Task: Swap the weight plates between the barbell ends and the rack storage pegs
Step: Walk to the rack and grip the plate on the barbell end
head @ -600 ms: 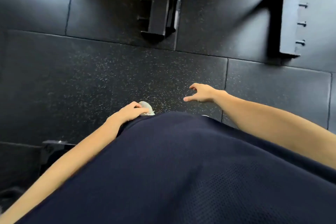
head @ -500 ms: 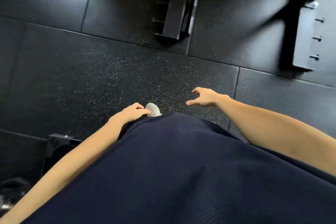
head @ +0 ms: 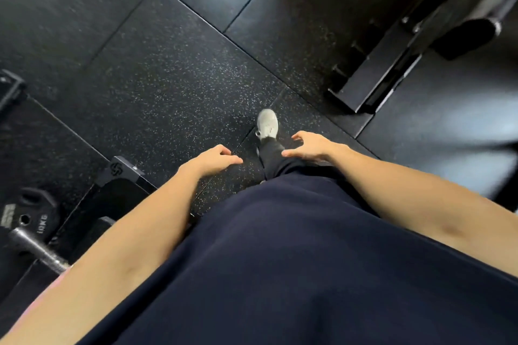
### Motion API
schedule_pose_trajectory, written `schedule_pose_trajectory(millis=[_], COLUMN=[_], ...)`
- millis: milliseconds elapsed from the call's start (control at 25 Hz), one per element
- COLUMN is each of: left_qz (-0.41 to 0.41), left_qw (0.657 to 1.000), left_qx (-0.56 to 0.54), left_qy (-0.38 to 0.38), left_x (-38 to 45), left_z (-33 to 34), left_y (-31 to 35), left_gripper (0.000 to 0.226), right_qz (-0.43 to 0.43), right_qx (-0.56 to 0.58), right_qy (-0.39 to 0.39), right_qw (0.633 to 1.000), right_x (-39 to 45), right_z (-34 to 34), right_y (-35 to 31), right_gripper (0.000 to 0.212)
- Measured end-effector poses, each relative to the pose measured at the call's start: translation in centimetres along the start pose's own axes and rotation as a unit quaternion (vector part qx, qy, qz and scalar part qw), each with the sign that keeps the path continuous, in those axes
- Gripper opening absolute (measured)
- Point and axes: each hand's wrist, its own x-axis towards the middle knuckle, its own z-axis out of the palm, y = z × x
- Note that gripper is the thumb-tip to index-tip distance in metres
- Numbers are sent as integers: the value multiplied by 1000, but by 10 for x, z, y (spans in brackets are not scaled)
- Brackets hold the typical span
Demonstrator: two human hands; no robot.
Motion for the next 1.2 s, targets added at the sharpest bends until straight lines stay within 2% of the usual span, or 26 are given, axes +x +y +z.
schedule_pose_trajectory(millis=[80,240,480,720,1000,1120,1200], left_qz=[6,-14,-16,-32,-5,12,37], left_qw=[1000,999,996,996,997,996,993], left_qx=[-23,-39,-33,-29,44,79,94], left_qy=[-1,24,87,79,59,43,56], left_x=[16,50,94,142,237,261,278], left_z=[-35,-131,-296,-401,-571,-660,-711], left_y=[8,38,95,156,260,315,354], left_gripper=[41,65,69,44,80,90,87], right_qz=[-2,-20,-47,-46,13,19,24], right_qx=[-6,-21,-5,28,79,113,143], right_qy=[-20,-25,-18,-14,35,56,90], right_qw=[1000,999,999,998,996,992,985], right_x=[36,109,176,236,337,364,380], right_z=[-29,-102,-237,-323,-456,-524,-565], right_y=[-28,-89,-188,-240,-308,-353,-374], right_gripper=[86,84,83,85,86,83,82])
